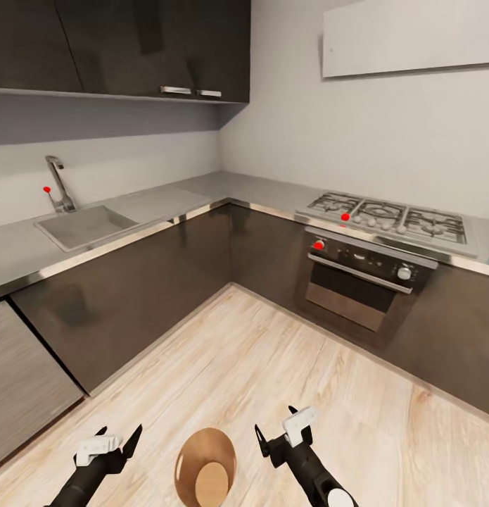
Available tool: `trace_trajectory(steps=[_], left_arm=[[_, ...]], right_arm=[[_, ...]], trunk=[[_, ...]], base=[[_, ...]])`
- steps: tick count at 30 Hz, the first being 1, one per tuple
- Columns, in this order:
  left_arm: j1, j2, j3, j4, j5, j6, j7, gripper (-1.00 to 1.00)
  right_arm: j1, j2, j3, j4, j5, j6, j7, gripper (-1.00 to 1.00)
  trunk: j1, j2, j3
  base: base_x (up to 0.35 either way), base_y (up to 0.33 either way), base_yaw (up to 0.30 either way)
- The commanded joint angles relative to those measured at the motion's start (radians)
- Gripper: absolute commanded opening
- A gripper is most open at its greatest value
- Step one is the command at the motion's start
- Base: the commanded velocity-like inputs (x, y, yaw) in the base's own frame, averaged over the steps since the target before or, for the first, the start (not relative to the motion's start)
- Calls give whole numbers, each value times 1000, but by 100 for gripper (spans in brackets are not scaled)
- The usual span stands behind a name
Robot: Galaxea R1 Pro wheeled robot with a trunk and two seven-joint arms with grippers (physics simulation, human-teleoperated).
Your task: Put the three can of soda from the living room inside the tash can in the kitchen.
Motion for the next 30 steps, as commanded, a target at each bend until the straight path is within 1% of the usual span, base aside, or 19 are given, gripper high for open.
trace_trajectory(steps=[1,9,12,13,19,20,21,23,24,27,29,30], left_arm=[[0,0,0,0,0,0,0,100],[3,3,4,1,-1,1,1,100],[11,19,23,4,-1,0,0,100],[20,31,34,7,-1,0,0,100],[26,42,60,36,2,-2,-2,100],[28,45,74,51,4,-2,-3,100],[28,47,80,56,5,-2,-3,100],[29,49,88,64,6,-3,-3,100],[29,51,94,69,7,-2,-3,100],[30,52,98,74,9,-2,-4,100],[30,52,102,76,9,-3,-4,100],[30,52,103,77,9,-3,-4,100]], right_arm=[[0,0,0,1,0,0,0,100],[0,0,1,3,0,4,3,100],[0,0,1,3,0,13,4,100],[0,0,1,3,0,16,4,100],[-1,0,0,3,-1,27,4,100],[-2,0,0,3,-2,50,4,100],[-6,0,-1,3,-3,67,5,100],[-23,0,-2,3,-7,118,7,100],[-51,3,-3,4,-10,190,10,100],[-110,19,-4,8,-12,334,12,100],[-215,57,-7,36,-14,545,13,100],[-245,65,-7,47,-14,590,14,100]], trunk=[[0,0,0],[0,0,0],[0,0,0],[0,0,0],[0,0,0],[0,0,1],[0,0,1],[0,0,1],[0,0,1],[0,0,1],[0,0,1],[0,0,1]], base=[[21,215,20],[8,188,8],[1,51,1],[0,19,0],[0,10,0],[0,4,0],[0,3,0],[0,2,0],[0,1,0],[0,0,0],[0,0,0],[0,0,0]])
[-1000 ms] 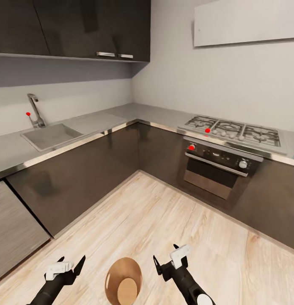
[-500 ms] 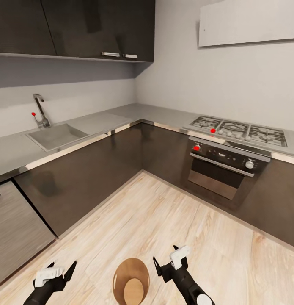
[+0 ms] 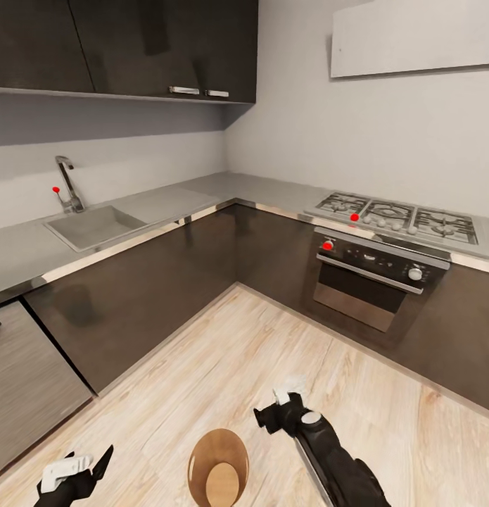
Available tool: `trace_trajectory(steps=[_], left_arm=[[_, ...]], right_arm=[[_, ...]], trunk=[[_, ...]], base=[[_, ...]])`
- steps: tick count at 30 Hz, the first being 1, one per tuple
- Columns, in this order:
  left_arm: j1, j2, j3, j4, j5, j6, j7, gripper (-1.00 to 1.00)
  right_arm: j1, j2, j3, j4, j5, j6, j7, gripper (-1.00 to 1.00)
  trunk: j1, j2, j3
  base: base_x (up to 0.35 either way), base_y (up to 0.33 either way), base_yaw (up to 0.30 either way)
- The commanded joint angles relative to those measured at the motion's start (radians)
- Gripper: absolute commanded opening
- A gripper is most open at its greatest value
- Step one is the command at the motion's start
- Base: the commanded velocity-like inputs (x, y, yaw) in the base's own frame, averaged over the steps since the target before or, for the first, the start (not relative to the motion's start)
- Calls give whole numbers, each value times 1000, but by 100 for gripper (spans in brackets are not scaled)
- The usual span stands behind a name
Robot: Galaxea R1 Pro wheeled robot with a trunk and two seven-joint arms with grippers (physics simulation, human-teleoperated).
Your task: Put the three can of soda from the living room inside the tash can in the kitchen.
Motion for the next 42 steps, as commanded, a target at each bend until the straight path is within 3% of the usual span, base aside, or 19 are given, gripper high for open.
trace_trajectory(steps=[1,2,3,7,10,11,14,15,20,24,27,28,30,32,38,42], left_arm=[[0,0,1,0,0,0,0,100],[0,0,1,0,0,0,0,100],[0,0,1,1,0,0,0,100],[0,-1,2,1,0,0,0,100],[0,0,2,1,0,0,-1,100],[0,0,2,1,0,0,-1,100],[0,0,2,1,-1,1,-4,100],[0,0,2,1,-2,1,-5,100],[-1,0,0,-16,-6,24,-7,100],[-15,21,0,-83,-9,244,-12,100],[-43,66,1,-132,-6,393,-20,100],[-63,92,2,-156,-4,467,-28,100],[-85,120,3,-170,-6,543,-42,100],[-91,127,3,-151,-8,549,-46,100],[-99,137,3,-42,-10,466,-52,100],[-100,139,3,-18,-12,420,-53,100]], right_arm=[[-32,7,0,12,-1,42,0,100],[-62,13,-1,25,-1,77,1,100],[-143,21,-3,75,-16,144,1,100],[-321,30,-10,254,-98,246,0,100],[-480,33,-15,487,-183,282,-2,100],[-581,34,-18,642,-237,293,-4,100],[-734,34,-20,857,-331,298,-6,100],[-757,34,-21,885,-347,298,-7,100],[-826,35,-18,971,-391,297,-11,100],[-841,34,-15,1000,-400,291,-12,100],[-845,34,-15,1008,-402,277,-13,100],[-846,34,-15,1011,-403,269,-13,100],[-848,34,-14,1015,-404,260,-13,100],[-848,34,-14,1016,-406,257,-13,100],[-849,42,-13,1019,-409,253,-13,100],[-848,46,-13,1026,-405,245,-13,100]], trunk=[[0,0,0],[0,0,0],[0,0,0],[0,0,0],[0,0,0],[0,0,0],[0,0,0],[0,0,0],[0,0,0],[0,0,0],[0,0,0],[0,0,0],[0,0,0],[0,0,0],[0,0,0],[0,0,0]], base=[[0,0,0],[0,0,0],[0,0,0],[0,0,0],[0,0,0],[0,0,0],[0,0,0],[0,0,0],[0,0,0],[0,0,0],[0,0,0],[0,0,0],[0,0,0],[0,0,0],[0,0,0],[0,37,0]])
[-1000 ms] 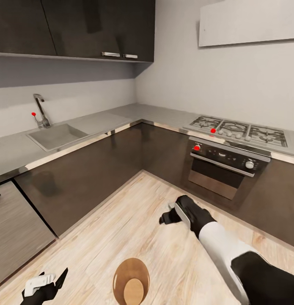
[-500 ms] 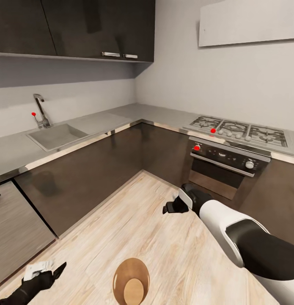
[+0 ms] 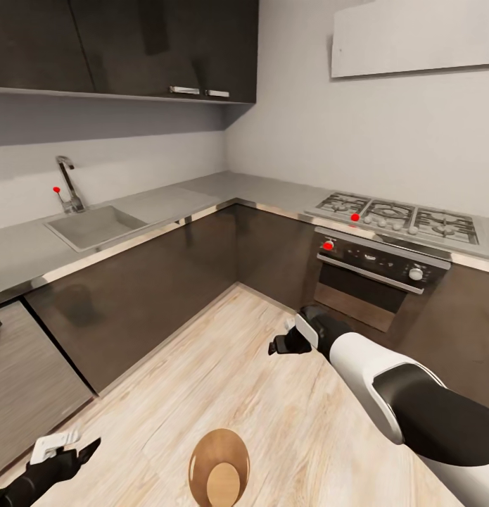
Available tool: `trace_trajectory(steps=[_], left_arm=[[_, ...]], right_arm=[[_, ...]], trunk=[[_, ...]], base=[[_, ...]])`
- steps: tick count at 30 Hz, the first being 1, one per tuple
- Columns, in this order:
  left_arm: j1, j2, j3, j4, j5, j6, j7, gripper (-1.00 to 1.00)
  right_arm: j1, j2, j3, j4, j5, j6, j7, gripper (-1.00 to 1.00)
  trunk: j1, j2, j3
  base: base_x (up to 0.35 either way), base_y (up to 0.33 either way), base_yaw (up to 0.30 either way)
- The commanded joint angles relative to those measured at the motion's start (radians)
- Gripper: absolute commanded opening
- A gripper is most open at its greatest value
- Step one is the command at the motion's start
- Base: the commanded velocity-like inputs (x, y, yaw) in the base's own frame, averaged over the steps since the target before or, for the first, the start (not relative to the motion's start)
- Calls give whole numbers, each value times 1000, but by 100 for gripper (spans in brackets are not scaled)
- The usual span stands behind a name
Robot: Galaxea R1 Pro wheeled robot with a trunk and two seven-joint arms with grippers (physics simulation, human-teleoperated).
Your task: Put the three can of soda from the living room inside the tash can in the kitchen.
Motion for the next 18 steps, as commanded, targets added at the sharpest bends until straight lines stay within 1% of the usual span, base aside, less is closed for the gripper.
trace_trajectory(steps=[1,7,12,18], left_arm=[[0,0,0,6,0,-5,0,100],[-1,0,1,34,1,-21,0,100],[-1,0,0,40,1,-25,0,100],[0,0,0,39,2,-28,-1,100]], right_arm=[[0,0,0,1,0,-5,0,100],[3,-1,-1,4,3,-32,0,100],[7,-2,1,3,5,-37,0,100],[11,-3,2,3,6,-40,1,100]], trunk=[[0,0,0],[0,0,0],[0,0,0],[0,0,0]], base=[[0,146,0],[0,220,0],[0,234,0],[0,62,0]])
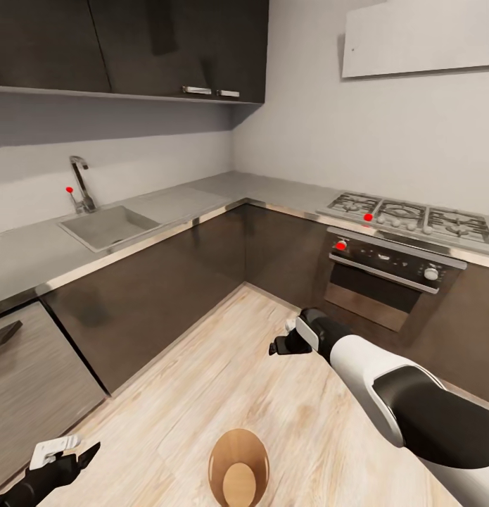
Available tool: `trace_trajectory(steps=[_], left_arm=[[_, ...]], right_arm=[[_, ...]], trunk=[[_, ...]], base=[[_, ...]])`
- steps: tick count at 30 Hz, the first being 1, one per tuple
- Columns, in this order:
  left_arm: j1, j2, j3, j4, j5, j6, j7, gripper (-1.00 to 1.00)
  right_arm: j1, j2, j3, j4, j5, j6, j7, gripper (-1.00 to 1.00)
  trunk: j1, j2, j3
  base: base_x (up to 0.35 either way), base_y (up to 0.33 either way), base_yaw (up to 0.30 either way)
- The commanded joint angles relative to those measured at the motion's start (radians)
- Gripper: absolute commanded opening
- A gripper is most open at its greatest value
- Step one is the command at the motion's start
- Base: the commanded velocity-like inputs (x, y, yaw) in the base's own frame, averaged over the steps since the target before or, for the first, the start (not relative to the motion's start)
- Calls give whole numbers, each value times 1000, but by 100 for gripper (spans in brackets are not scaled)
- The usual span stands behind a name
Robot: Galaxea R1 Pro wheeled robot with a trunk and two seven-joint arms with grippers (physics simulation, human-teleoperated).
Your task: Put the three can of soda from the living room inside the tash can in the kitchen.
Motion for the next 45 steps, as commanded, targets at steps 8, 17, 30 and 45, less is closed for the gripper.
trace_trajectory(steps=[8,17,30,45], left_arm=[[0,0,0,-3,1,0,0,100],[1,0,0,-2,2,1,-3,100],[1,0,0,-12,2,1,-1,100],[1,0,0,-12,2,1,0,100]], right_arm=[[3,0,1,0,0,-1,0,100],[20,1,5,-7,2,-47,0,100],[30,0,7,-12,2,-66,6,100],[43,-1,7,-14,2,-67,5,100]], trunk=[[0,0,0],[0,0,0],[8,-14,-6],[65,-119,-53]], base=[[-4,9,0],[-188,107,0],[-45,39,0],[0,0,0]])
